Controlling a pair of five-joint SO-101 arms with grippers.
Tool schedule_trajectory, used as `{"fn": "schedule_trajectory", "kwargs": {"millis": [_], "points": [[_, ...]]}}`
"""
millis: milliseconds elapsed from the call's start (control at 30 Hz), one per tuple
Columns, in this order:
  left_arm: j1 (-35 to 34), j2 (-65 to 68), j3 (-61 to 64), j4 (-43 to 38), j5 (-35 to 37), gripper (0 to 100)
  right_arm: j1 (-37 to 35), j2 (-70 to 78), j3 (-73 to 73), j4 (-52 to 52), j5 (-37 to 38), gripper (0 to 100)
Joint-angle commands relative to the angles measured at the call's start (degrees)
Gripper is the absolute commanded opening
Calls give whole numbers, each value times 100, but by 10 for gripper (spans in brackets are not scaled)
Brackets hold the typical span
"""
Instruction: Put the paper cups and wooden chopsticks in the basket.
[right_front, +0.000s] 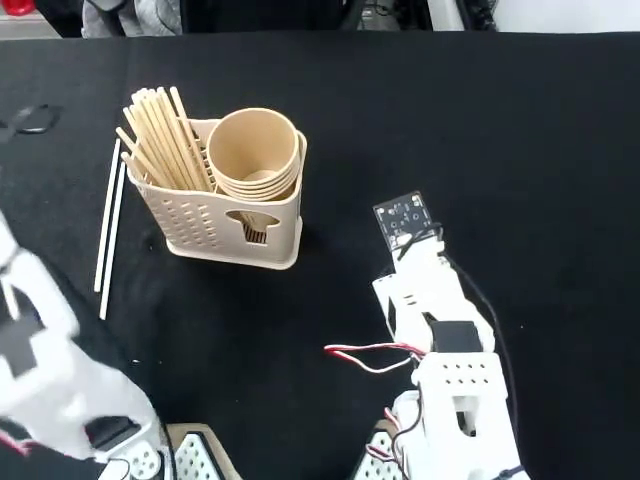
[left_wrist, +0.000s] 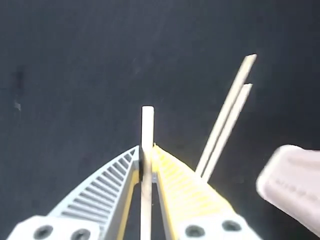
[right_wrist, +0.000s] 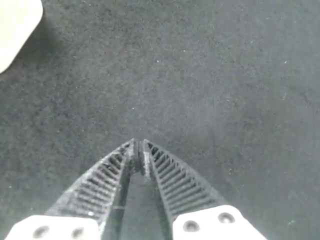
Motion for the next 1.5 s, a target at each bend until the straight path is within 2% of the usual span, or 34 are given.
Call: {"fn": "schedule_trajectory", "kwargs": {"millis": [0,167,400,533,633,767,900,1000,1067,1200,1333,1467], "points": [[629,-1864,1560,-1002,-62,29,-44,-110,-40,-105,35,14],[1095,-3982,3864,-2760,-53,29,-44,-110,-40,-105,35,14],[1648,-6927,6730,-5741,-53,29,-44,-110,-40,-105,35,14],[1930,-8440,7802,-7543,-53,29,-44,-110,-40,-105,35,14],[2615,-9152,8259,-8431,229,29,-44,-110,-40,-105,35,14],[3468,-9116,8286,-8914,466,29,-44,-110,-40,-105,35,14],[3793,-8466,8198,-8923,519,29,-44,-110,-40,-105,35,14],[3776,-7947,8207,-8993,888,29,-44,-110,-40,-105,35,14],[3758,-7692,8259,-9336,1169,29,-44,-110,-40,-105,35,14],[3380,-7209,8259,-9802,1600,29,-44,-110,-48,-97,35,14],[3081,-6769,8259,-9899,2084,29,-44,-110,-48,-97,35,14],[3002,-6286,8259,-9899,2171,29,-44,-110,-48,-97,35,14]]}}
